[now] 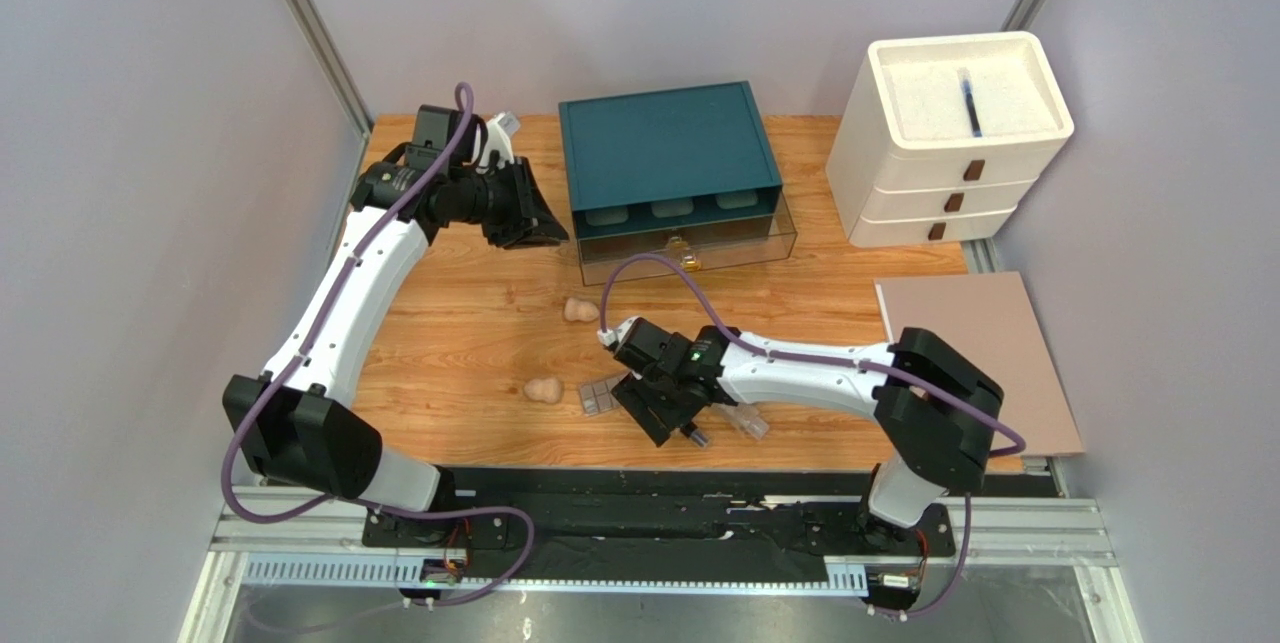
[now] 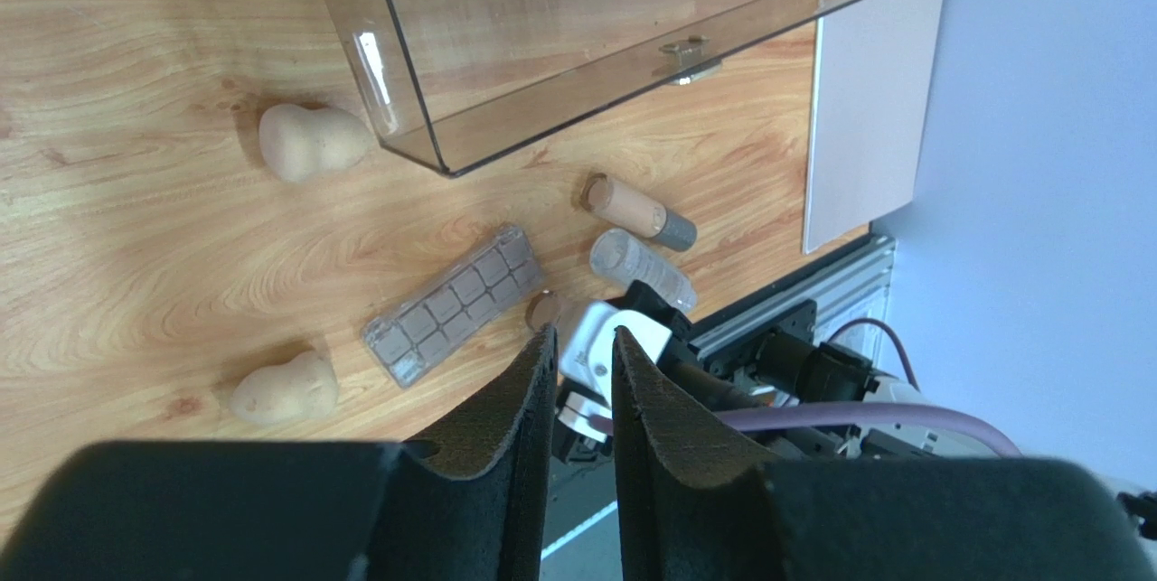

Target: Organize the makeup

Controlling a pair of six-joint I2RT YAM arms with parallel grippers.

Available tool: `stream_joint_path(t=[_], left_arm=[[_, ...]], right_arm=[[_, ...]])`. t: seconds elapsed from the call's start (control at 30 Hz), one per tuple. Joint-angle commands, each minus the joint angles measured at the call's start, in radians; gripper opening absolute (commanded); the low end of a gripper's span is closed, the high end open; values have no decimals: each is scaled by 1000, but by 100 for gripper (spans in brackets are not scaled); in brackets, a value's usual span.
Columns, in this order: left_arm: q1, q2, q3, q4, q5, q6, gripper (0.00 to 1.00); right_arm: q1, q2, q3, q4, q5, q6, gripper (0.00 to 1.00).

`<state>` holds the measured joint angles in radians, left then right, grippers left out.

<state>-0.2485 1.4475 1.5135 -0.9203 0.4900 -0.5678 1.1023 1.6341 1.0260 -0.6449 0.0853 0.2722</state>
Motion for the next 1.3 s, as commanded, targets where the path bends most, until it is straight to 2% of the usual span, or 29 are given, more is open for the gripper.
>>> stream_joint_path(t=[0.0,0.1,0.13,0.2,0.23,0.33,0.43,0.57,0.7,0.83,1.07,1.27], left_arm=[[-3,-35,-12,-9,18,34,27],[-3,-36,-6,-15,12,42,27],[-3,-39,-3,-20,13,46,27],[-3,-44,2,-26,4,52,27],[-3,-50,2,-29,1,52,27],[-3,-53,2,-32,-1,54,27],[-3,-58,1,-32,1,52,27],[-3,-64,-13,-25,2,46,27],[-3,-70,-35,-15,-2,46,27],[-3,-68,-58,-2,7,42,27],[-3,-55,-70,1,15,45,27],[-3,-44,-64,5,24,51,27]], right_arm=[[7,56,59,44,-35,-27,66],[7,95,69,39,-25,-18,56],[10,101,72,25,-4,-15,46],[14,93,85,14,5,-25,32],[22,87,91,-4,16,-28,16],[25,41,131,-56,59,-45,0],[25,-28,202,-99,106,-73,0],[21,-69,342,-137,267,-137,0],[-19,-27,512,-131,396,-254,0],[-99,102,684,-111,478,-367,0],[-199,280,929,-105,424,-424,0],[-225,386,973,-56,450,-502,0]])
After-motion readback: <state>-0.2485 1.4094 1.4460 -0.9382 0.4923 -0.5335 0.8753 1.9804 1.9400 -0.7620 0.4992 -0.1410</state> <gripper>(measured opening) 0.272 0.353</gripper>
